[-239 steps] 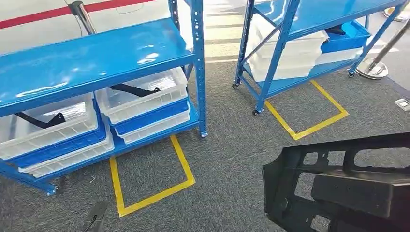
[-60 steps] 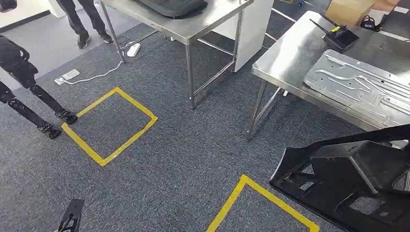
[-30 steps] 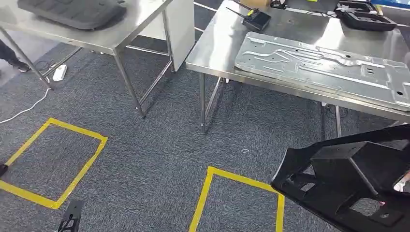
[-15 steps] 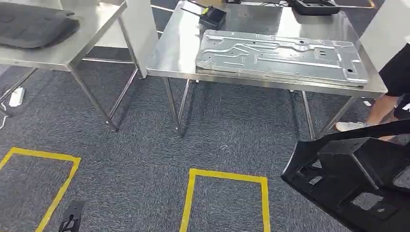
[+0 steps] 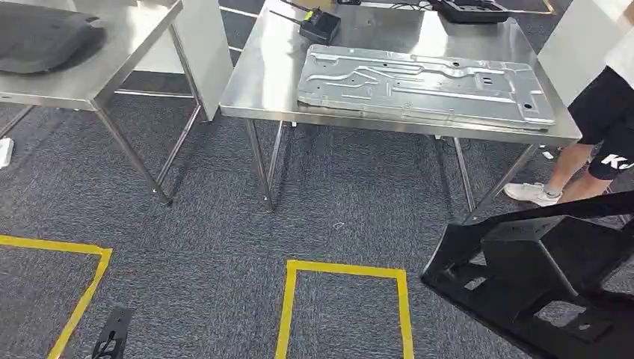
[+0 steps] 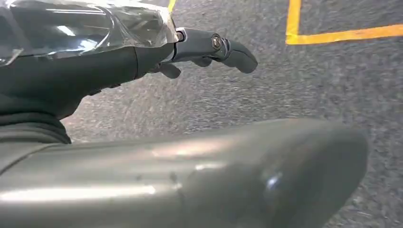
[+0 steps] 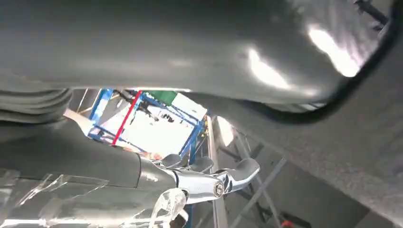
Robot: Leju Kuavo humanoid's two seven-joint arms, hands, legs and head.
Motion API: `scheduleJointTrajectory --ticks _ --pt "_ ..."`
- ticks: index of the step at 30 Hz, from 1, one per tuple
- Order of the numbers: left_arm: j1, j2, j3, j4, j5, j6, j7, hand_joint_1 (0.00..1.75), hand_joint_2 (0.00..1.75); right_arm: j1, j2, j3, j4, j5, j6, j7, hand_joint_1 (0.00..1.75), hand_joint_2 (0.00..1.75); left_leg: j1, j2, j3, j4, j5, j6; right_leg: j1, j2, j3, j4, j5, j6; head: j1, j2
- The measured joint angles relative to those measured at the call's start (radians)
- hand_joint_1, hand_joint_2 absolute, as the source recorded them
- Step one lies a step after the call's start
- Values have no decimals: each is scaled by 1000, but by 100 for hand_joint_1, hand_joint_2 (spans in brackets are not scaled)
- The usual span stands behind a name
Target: Take the parts from the cabinet and place them on the table.
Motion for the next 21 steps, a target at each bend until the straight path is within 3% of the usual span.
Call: scheduleJointTrajectory --ticks 1,2,3,6,8,9,11,12,13,14,17,18,20,21 --pt "-1 0 0 0 1 2 -6 0 0 0 0 0 0 5 0 0 0 0 1 3 4 0 -3 -3 -2 -2 38 -73 47 1 0 0" --pt "-1 0 0 0 1 2 -7 0 0 0 0 0 0 5 0 0 0 0 2 3 5 0 -4 -4 -3 -3 58 -109 65 1 0 0" --pt "-1 0 0 0 -1 5 -7 0 0 1 -2 0 -1 6 0 0 0 0 -7 9 13 4 -17 -23 6 -19 168 -326 125 -11 0 0" --pt "-1 0 0 0 0 5 -7 0 0 13 -2 -2 -1 7 0 2 0 0 -4 15 16 -2 -20 -36 9 -11 162 -322 121 -28 -1 0" --pt "-2 -1 -1 0 0 5 -7 0 0 13 -3 -2 -2 7 0 1 0 0 2 13 2 29 -41 -48 3 -8 169 -328 124 -43 -1 0" --pt "-2 -1 -1 0 -1 5 -7 0 0 14 -3 -2 -2 7 1 1 0 0 2 13 -29 95 -75 -51 3 -8 170 -328 121 -49 -2 0" --pt "-1 -1 0 0 -3 5 -7 0 0 22 -3 -2 -2 8 2 1 0 0 1 11 -118 270 -142 -57 4 -5 173 -327 116 -56 -3 0" --pt "0 -1 0 0 -4 5 -7 0 0 25 -3 -2 -2 7 2 1 0 0 1 11 -155 331 -154 -58 5 -2 176 -327 114 -57 -3 0" --pt "1 -1 0 0 -5 5 -7 0 0 27 -2 -2 -2 7 3 1 0 0 1 11 -171 344 -142 -58 5 1 180 -327 110 -57 -3 0" --pt "1 -1 0 0 -5 5 -7 0 0 28 -2 -2 -2 7 4 1 0 0 1 11 -164 316 -118 -55 5 4 186 -327 106 -56 -3 0" --pt "1 -1 0 0 -6 5 -7 0 0 29 -2 -3 -2 8 5 1 0 0 -1 7 -60 57 34 -37 4 11 210 -329 89 -47 -3 0" --pt "1 -1 0 0 -6 6 -7 0 0 29 -3 -3 -1 7 5 1 0 0 -7 7 -34 17 22 -34 14 15 211 -325 81 -40 -3 0" --pt "0 -1 -1 0 -6 6 -7 0 0 32 -3 -3 -1 7 5 2 0 0 -8 8 -38 15 18 -29 8 18 211 -330 80 -34 -3 0" --pt "0 -1 0 0 -6 6 -7 0 0 31 -3 -3 -1 7 5 2 0 0 -9 9 -38 12 15 -22 10 19 213 -322 87 -27 -2 0"
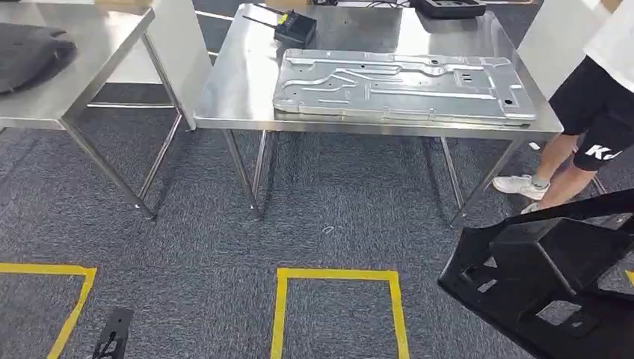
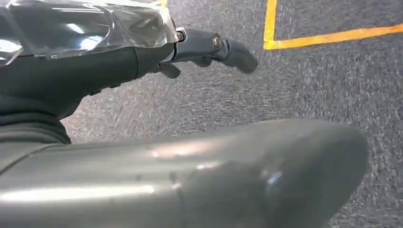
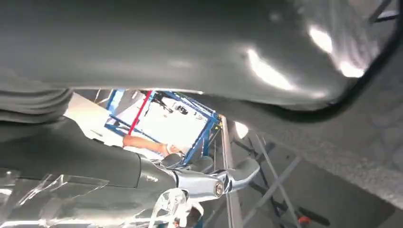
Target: Take the parts from the cabinet and place them on the table.
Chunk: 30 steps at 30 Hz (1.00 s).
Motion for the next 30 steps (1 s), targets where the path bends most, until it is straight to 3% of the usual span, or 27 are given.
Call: scheduleJointTrajectory --ticks 2,3,5,6,7,8,11,12,13,14,16,18,21,22,23,24,26,27,28,30 --pt "-2 0 0 0 0 1 0 0 0 1 -1 -2 0 0 0 0 0 0 6 0 20 -7 -1 11 -6 -12 -6 29 -16 7 0 0" --pt "-4 0 0 0 0 1 0 0 0 1 -2 -3 0 0 0 0 0 0 6 0 24 -7 -5 17 -5 -18 -30 79 -40 10 1 0" --pt "-1 -1 0 0 0 1 0 0 0 4 -3 -3 0 0 0 0 0 0 6 0 34 -7 -14 25 -6 -18 -121 241 -107 19 3 0" --pt "0 -1 0 0 0 1 0 0 0 6 -3 -3 0 0 0 0 0 0 6 0 38 -7 -19 25 -8 -19 -163 304 -125 24 3 0" --pt "0 -1 0 0 1 1 -1 0 0 7 -3 -3 0 1 0 0 0 0 6 0 43 -7 -23 24 -9 -20 -187 328 -121 24 2 0" --pt "0 -1 0 0 2 2 -2 0 0 7 -3 -3 0 2 0 0 0 0 7 0 53 -7 -30 22 -10 -20 -189 303 -90 25 3 0" --pt "0 -2 0 0 2 2 -6 0 0 7 -3 -3 0 6 0 0 0 0 11 -2 91 -7 -58 9 -13 -29 -92 45 81 23 3 0" --pt "-1 -2 0 0 2 3 -7 0 0 7 -3 -3 0 6 0 0 0 0 8 -2 96 -6 -64 1 -9 -32 -85 20 61 23 2 0" --pt "-2 -2 1 0 2 4 -7 0 0 6 -2 -3 0 6 0 0 0 0 7 0 91 -6 -67 -4 -5 -32 -85 15 38 13 5 0" --pt "-2 -2 0 0 2 4 -8 0 0 7 -4 -4 0 7 0 0 0 0 6 1 91 -9 -72 -11 -1 -30 -87 16 60 3 4 0" --pt "-1 -3 0 0 2 4 -10 0 0 6 -4 -5 0 10 0 1 0 0 6 2 102 -6 -72 -17 -4 -27 -79 15 53 -12 2 0" --pt "-5 -4 0 0 2 5 -13 0 0 1 -4 -6 0 11 0 0 0 0 9 1 67 68 -88 -26 -7 -26 -63 11 44 -25 -2 0" --pt "-2 -4 0 0 2 5 -13 0 0 2 -3 -5 0 13 0 0 0 0 8 0 -76 293 -171 -35 -3 -21 -52 12 29 -35 -2 0" --pt "0 -5 0 0 2 4 -13 0 0 2 -3 -5 0 17 0 0 0 0 8 0 -111 329 -181 -34 -1 -19 -46 12 23 -36 -2 0" --pt "1 -5 0 0 2 5 -13 0 0 2 -3 -5 0 18 0 0 0 0 7 0 -121 317 -163 -31 2 -17 -35 12 15 -36 -2 0" --pt "0 -5 0 0 2 5 -13 0 0 1 -3 -5 0 19 0 0 0 0 5 0 -110 265 -122 -25 4 -16 -23 12 6 -36 -2 0" --pt "0 -4 0 0 2 6 -14 0 0 -1 -3 -5 0 19 0 0 0 0 -6 0 -59 93 7 -4 7 -16 5 11 -12 -35 -2 0" --pt "2 -3 0 0 2 7 -14 0 0 -1 -1 -5 0 20 0 0 0 0 -14 0 -49 28 49 12 6 -16 12 9 -19 -32 -2 0" --pt "2 -3 0 0 1 7 -14 0 0 -2 0 -5 0 19 0 0 0 0 -17 -1 -42 14 15 17 8 -15 13 8 -23 -25 -3 0" --pt "4 -2 2 0 2 11 -15 0 0 -1 0 -5 0 20 0 0 0 0 -19 -1 -30 4 26 22 7 -13 15 14 -21 -13 -5 0"
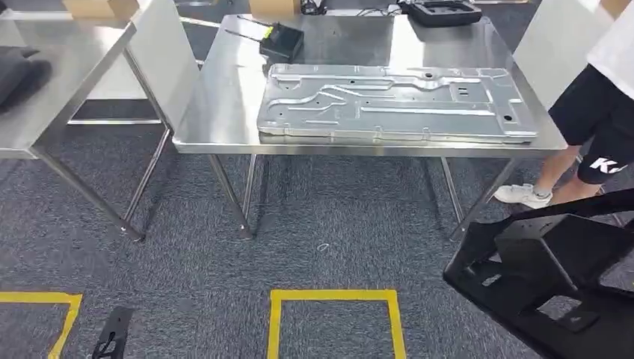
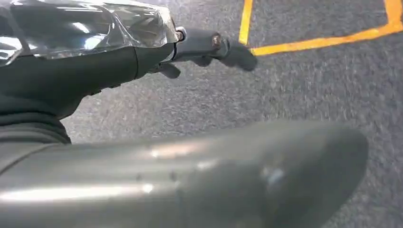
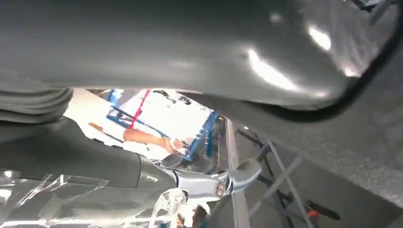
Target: Take the parts from the cabinet and place them on the table.
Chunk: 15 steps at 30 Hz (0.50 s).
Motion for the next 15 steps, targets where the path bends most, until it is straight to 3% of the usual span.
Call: scheduleJointTrajectory --ticks 1,2,3,4,6,7,8,9,10,12,14,15 --pt "-3 0 0 0 -1 0 -2 0 0 -1 1 0 0 0 0 -1 0 0 0 0 9 -4 -2 3 2 -1 6 -5 1 4 0 0" --pt "-5 0 0 0 -1 1 -2 0 0 -4 -3 0 0 0 0 -2 0 0 12 -1 28 -13 -1 4 0 -2 6 4 -12 8 0 0" --pt "-7 0 0 0 -2 2 -2 0 0 -5 -2 -1 0 0 -1 -1 0 0 10 -4 38 -16 -4 8 0 -7 -1 35 -13 14 1 0" --pt "-8 0 0 0 -2 3 -2 0 0 -7 0 -1 0 0 -1 -2 0 0 12 -4 44 -16 -10 12 -3 -7 -33 89 -22 18 3 0" --pt "-4 -1 0 0 -2 3 -2 0 0 -6 0 -1 0 1 -1 -2 0 0 13 -4 60 -16 -26 14 -6 -8 -132 235 -77 30 3 0" --pt "-4 -1 0 0 -2 3 -2 0 0 -3 1 -1 0 1 -1 -1 0 0 14 -4 69 -16 -34 13 -10 -8 -170 279 -100 34 3 0" --pt "-4 -2 0 0 -2 3 -2 0 0 -2 1 -1 0 1 -1 0 0 0 15 -5 80 -16 -43 11 -12 -9 -190 284 -103 37 3 0" --pt "-4 -2 0 0 -2 3 -2 0 0 -2 1 -1 0 1 -1 -1 0 0 18 -5 95 -16 -54 8 -15 -10 -189 247 -82 38 3 0" --pt "-4 -2 0 0 -3 3 -1 0 0 -2 1 -1 0 1 -1 -1 0 0 21 -7 112 -16 -66 4 -17 -12 -169 177 -37 42 3 0" --pt "-4 -2 0 0 -3 3 1 0 0 -2 1 -1 0 2 -2 -1 0 0 25 -7 136 -17 -90 -8 -23 -18 -117 14 99 47 4 0" --pt "-5 -3 1 0 -4 3 1 0 0 -3 2 0 0 3 -3 -2 0 0 19 -6 147 -20 -105 -21 -15 -27 -113 -3 95 30 4 0" --pt "-6 -3 2 0 -3 2 2 0 0 -2 2 -2 0 3 -4 -2 0 0 18 -5 162 -21 -106 -31 -13 -20 -113 -6 103 18 1 0"
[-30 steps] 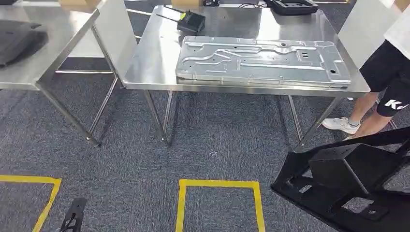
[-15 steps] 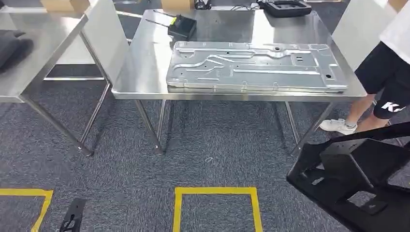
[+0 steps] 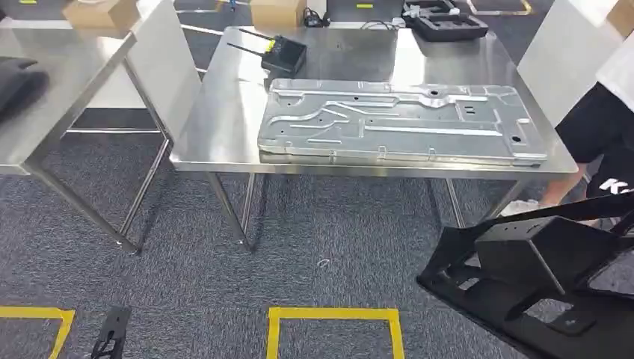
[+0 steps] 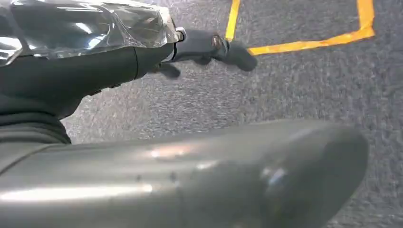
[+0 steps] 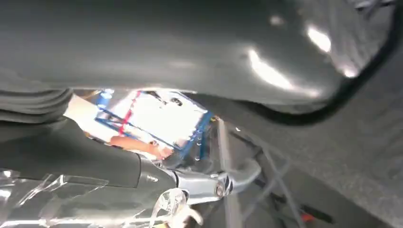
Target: Take the parts from the cabinet and place them on the table.
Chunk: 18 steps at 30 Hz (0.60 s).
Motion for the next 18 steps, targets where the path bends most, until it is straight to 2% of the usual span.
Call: scheduleJointTrajectory --ticks 2,3,4,5,6,7,8,9,10,11,12,13,14,15,16,17,18 --pt "-1 0 2 0 0 0 0 0 0 -2 1 0 0 0 0 -3 0 0 2 -1 0 22 2 -9 -6 2 18 -3 -13 -17 -2 0" --pt "-2 -1 2 0 0 0 -1 0 0 -3 2 0 0 0 0 -5 0 0 5 0 -17 59 0 -11 -6 3 30 -5 -19 -25 -1 0" --pt "-3 -1 3 0 0 0 -1 0 0 -4 1 0 0 0 0 -5 0 0 7 -1 -52 122 -7 -15 -6 4 36 -5 -25 -31 -4 0" --pt "-3 -1 5 0 -1 0 -1 0 0 -3 2 0 0 0 -1 -6 0 0 8 -1 -104 203 -27 -17 -6 7 41 -5 -31 -36 -4 0" --pt "-1 -1 5 0 -1 0 -1 0 0 -2 2 0 0 0 -1 -6 0 0 7 -1 -158 275 -62 -21 -6 9 47 -5 -39 -37 -4 0" --pt "1 -1 5 0 -1 -1 -1 0 0 -2 3 0 0 0 0 -7 0 0 7 -1 -201 323 -99 -24 -5 11 56 -5 -47 -36 -4 0" --pt "2 -1 6 0 0 -1 -1 0 0 -2 4 0 0 0 -1 -7 0 0 8 -1 -227 331 -116 -25 -5 15 69 -5 -57 -37 -4 0" --pt "2 -1 6 0 -1 0 -1 0 0 -2 4 0 0 0 0 -7 0 0 7 -1 -231 303 -108 -24 -5 16 84 -5 -68 -36 -4 0" --pt "2 -1 8 0 0 0 -1 0 0 -2 6 0 0 0 0 -8 0 0 7 -1 -222 247 -76 -21 -5 16 101 -6 -78 -35 -4 0" --pt "2 -1 10 0 0 0 -1 0 0 -2 7 0 0 0 0 -8 0 0 5 -1 -202 168 -17 -14 -5 16 121 -8 -90 -32 -4 0" --pt "2 -1 11 0 0 -1 -1 0 0 -2 8 0 0 0 0 -8 0 0 -1 0 -182 84 68 -4 -4 16 139 -14 -101 -30 -4 0" --pt "4 3 13 0 0 -1 -1 0 0 -2 11 0 0 0 0 -8 0 0 -12 -1 -188 38 96 5 -1 18 151 -11 -109 -22 -5 0" --pt "4 3 13 0 0 -2 -1 0 0 -2 13 0 0 -1 1 -8 0 0 -16 -13 -188 43 47 14 -1 27 154 -17 -121 -15 -6 0" --pt "7 4 14 0 0 -2 0 0 0 -3 12 0 0 -1 2 -8 0 0 -15 -14 -178 29 46 18 0 25 168 -29 -132 -8 -5 0" --pt "6 6 14 0 0 -2 0 0 0 0 15 0 0 -2 1 -8 0 0 -12 -17 -167 13 45 20 0 25 171 -4 -105 -2 -5 0" --pt "1 5 14 0 0 -2 -1 0 0 -4 12 0 0 -2 3 -8 0 0 -9 -16 -149 12 47 25 2 26 178 -2 -105 3 -6 0" --pt "2 5 14 0 -1 -2 -1 0 0 -4 9 0 0 -2 2 -8 0 0 -4 -14 -131 3 76 36 -1 18 182 15 -125 7 -6 0"
